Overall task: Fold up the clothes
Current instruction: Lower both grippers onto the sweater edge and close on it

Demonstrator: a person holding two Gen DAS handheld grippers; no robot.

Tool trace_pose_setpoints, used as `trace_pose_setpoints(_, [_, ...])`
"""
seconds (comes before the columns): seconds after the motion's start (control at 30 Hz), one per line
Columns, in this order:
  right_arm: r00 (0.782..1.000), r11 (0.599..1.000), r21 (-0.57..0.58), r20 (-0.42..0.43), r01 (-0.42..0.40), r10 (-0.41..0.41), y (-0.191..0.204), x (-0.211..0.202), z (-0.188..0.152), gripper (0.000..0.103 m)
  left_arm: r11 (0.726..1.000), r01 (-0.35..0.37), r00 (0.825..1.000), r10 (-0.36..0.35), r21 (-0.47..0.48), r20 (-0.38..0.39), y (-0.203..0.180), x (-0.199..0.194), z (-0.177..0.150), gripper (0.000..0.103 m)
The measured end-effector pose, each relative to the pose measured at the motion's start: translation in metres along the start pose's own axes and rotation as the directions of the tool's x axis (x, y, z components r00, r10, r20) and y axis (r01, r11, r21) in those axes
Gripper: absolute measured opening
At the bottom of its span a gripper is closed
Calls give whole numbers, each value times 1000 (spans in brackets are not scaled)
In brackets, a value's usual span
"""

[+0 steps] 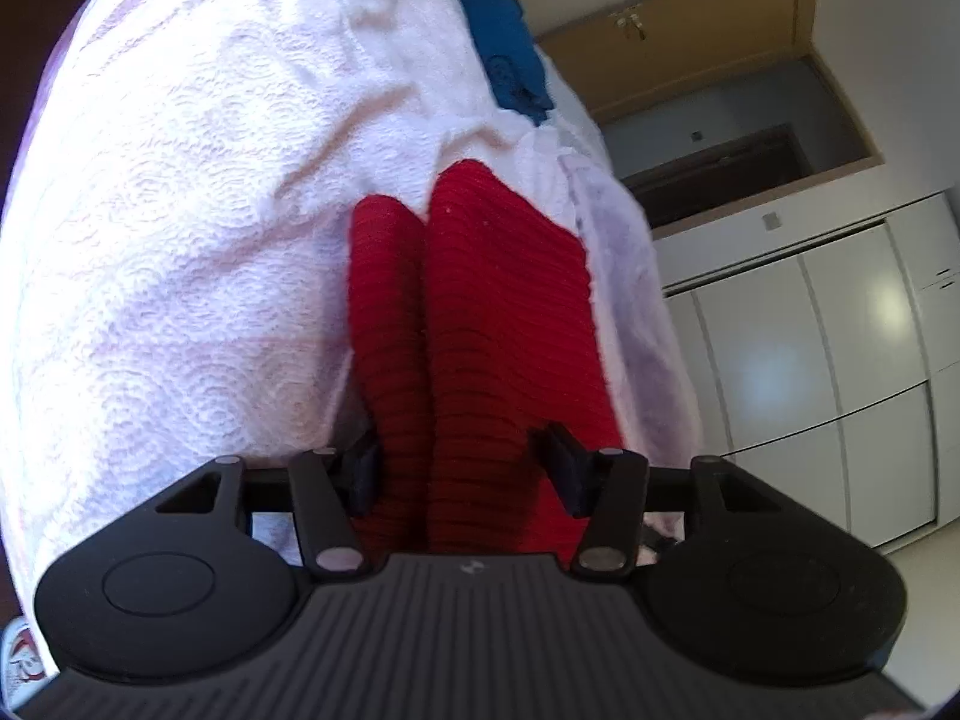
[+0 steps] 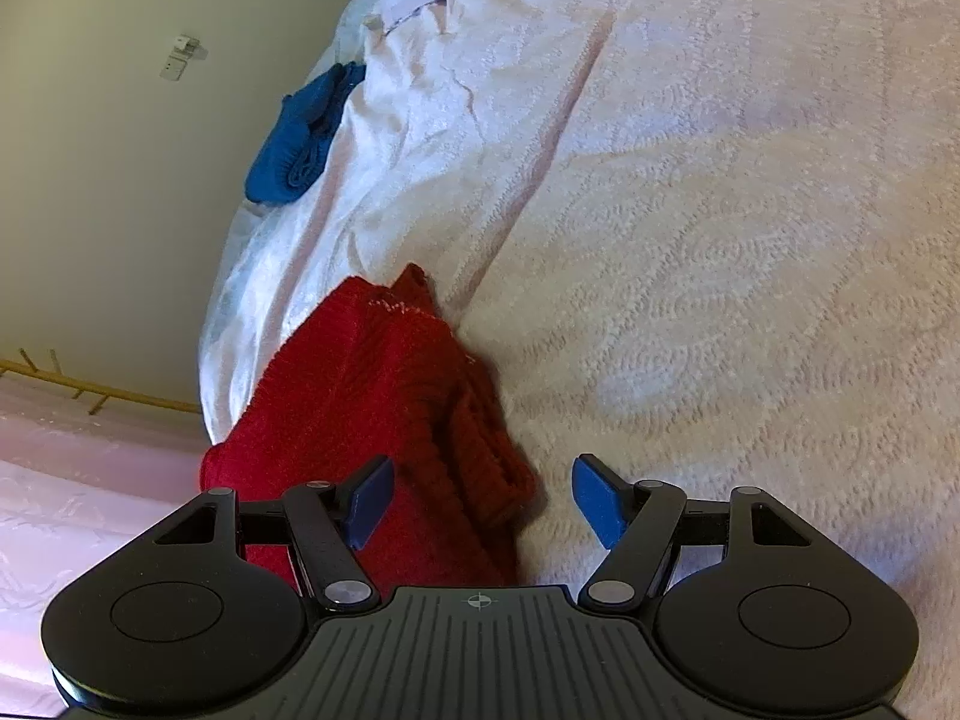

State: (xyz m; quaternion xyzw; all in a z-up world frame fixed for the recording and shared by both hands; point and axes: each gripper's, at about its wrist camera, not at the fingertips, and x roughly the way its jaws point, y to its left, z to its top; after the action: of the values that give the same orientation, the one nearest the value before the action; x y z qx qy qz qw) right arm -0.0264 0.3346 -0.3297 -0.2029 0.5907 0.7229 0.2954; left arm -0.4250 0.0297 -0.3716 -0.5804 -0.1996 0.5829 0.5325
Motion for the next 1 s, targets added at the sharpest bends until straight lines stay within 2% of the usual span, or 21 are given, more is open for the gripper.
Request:
trace_pose_setpoints(0.1, [1000, 999, -22, -18, -25, 25, -2, 5, 6, 69, 999, 1, 1000, -1, -34, -2, 3, 4, 3, 50])
trace_pose_setpoints(0.23, [996, 996, -62, -51, -70, 66, -5, 14, 17, 76, 1000, -14, 1000, 14, -2, -13, 2, 8, 5, 50])
trace_pose_setpoints(0.3, [994, 993, -79, -73, -93, 87, -8, 20, 23, 77, 1000, -2, 1000, 1, -24, -16, 5, 7, 6, 48])
trace_pose_setpoints(0.4, [984, 987, -83, -126, -135, 124, -11, 34, 33, 77, 1000, -13, 1000, 13, 2, -21, 1, 6, 6, 48])
trace_pose_setpoints(0.63, [934, 968, -22, -273, -248, 233, -17, 78, 52, 77, 1000, -5, 999, 5, -19, -34, 5, 5, 6, 48])
trace_pose_setpoints(0.83, [891, 949, 7, -342, -316, 300, -10, 111, 54, 76, 999, 4, 999, -6, -47, -43, 10, 10, 8, 48])
trace_pose_setpoints(0.9, [890, 948, 4, -341, -319, 302, -6, 117, 50, 71, 998, 7, 999, -10, -58, -43, 11, 11, 8, 43])
trace_pose_setpoints(0.93, [892, 948, 6, -337, -318, 301, -5, 118, 48, 56, 998, 11, 999, -14, -57, -38, 11, 10, 8, 36])
trace_pose_setpoints(0.97, [893, 947, 15, -329, -319, 306, -4, 119, 46, 47, 998, 15, 999, -17, -55, -33, 11, 9, 8, 26])
trace_pose_setpoints(1.0, [897, 947, 22, -315, -320, 311, -4, 117, 43, 45, 998, 23, 999, -25, -50, -26, 10, 7, 8, 23])
